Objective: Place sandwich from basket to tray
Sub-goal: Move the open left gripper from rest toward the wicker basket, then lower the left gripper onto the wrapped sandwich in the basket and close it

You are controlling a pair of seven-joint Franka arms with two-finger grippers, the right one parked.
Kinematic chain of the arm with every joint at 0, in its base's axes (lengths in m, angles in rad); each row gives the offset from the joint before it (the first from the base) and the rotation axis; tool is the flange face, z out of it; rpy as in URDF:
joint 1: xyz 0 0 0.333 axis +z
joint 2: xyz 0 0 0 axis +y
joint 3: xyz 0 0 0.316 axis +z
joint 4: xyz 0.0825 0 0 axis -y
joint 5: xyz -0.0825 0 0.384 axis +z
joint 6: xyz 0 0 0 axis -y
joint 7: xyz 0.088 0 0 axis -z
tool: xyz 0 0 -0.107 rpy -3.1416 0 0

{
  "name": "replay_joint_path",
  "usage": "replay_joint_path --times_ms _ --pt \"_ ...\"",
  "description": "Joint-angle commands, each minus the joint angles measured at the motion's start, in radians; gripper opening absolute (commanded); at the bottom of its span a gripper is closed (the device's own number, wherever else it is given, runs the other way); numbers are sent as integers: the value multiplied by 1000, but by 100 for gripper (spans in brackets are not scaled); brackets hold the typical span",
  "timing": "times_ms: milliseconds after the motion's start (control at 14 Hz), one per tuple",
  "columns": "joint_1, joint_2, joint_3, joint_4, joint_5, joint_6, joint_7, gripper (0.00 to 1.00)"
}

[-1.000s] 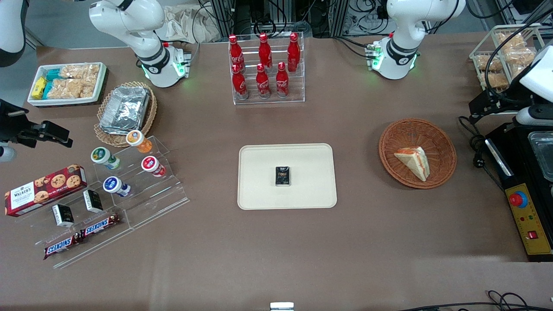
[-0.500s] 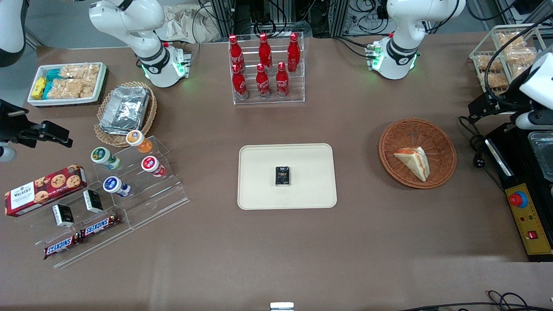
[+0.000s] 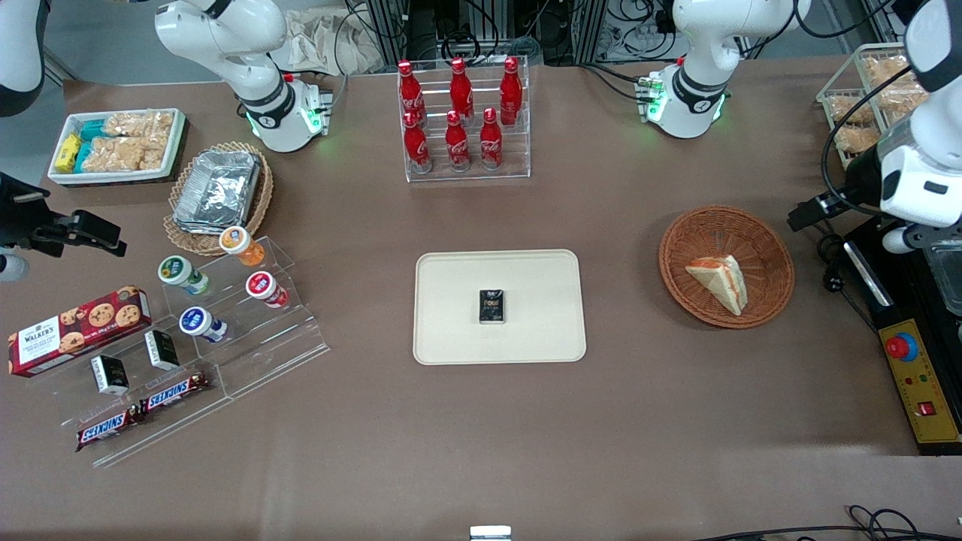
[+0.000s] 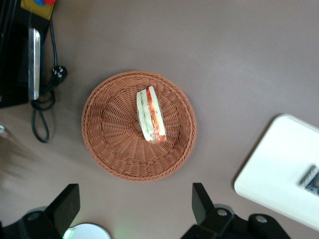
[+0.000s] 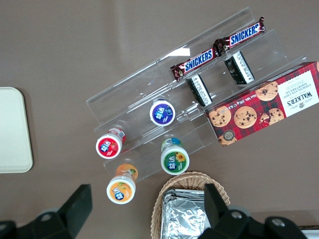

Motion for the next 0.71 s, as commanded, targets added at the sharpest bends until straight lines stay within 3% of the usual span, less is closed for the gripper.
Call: replay_joint_path --times_ms 0,214,643 --pt "2 -82 -6 -221 29 170 -152 100" --pt "2 -84 -7 -364 32 327 -244 100" --pt "2 31 -7 -467 30 513 -395 100"
